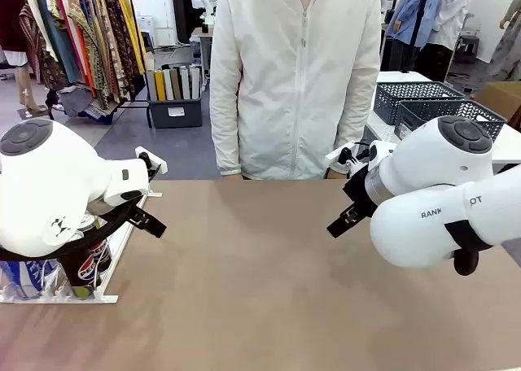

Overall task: Retrieve and store the cans from the dispenser.
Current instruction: Pick up one can from the Automatic Can Dispenser and place it in the middle of the table.

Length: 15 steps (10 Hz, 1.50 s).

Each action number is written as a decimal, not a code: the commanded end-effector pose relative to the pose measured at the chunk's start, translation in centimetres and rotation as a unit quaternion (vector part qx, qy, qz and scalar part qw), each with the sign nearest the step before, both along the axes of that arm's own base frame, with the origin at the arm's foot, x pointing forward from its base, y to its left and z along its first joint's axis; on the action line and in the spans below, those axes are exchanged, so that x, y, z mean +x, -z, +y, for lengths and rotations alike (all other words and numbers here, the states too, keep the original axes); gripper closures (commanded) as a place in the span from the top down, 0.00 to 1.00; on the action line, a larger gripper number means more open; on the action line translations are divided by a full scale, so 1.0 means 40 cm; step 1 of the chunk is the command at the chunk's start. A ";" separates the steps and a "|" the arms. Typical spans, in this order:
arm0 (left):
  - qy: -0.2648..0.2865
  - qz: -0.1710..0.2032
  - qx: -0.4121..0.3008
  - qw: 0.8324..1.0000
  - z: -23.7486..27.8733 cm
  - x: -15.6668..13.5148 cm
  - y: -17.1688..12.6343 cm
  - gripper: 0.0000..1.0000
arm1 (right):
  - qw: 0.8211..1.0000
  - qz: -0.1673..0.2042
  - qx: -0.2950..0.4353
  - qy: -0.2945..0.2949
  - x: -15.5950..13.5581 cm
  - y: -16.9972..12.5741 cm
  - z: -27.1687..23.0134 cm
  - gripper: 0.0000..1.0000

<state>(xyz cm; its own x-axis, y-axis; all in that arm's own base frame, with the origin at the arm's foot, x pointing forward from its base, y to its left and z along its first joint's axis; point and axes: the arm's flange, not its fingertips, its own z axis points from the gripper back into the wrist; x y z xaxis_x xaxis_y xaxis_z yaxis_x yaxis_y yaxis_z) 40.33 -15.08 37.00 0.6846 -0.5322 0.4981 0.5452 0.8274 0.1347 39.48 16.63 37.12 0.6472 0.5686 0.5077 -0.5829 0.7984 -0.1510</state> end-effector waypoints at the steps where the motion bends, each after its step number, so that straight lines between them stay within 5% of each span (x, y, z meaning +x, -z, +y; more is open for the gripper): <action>1: 0.000 0.000 0.000 1.000 0.000 0.000 0.000 1.00 | 1.000 0.000 0.000 0.000 0.000 0.000 0.000 1.00; 15: 0.000 0.000 0.000 1.000 0.000 0.000 0.000 1.00 | 1.000 0.000 0.000 0.000 0.000 0.000 0.000 1.00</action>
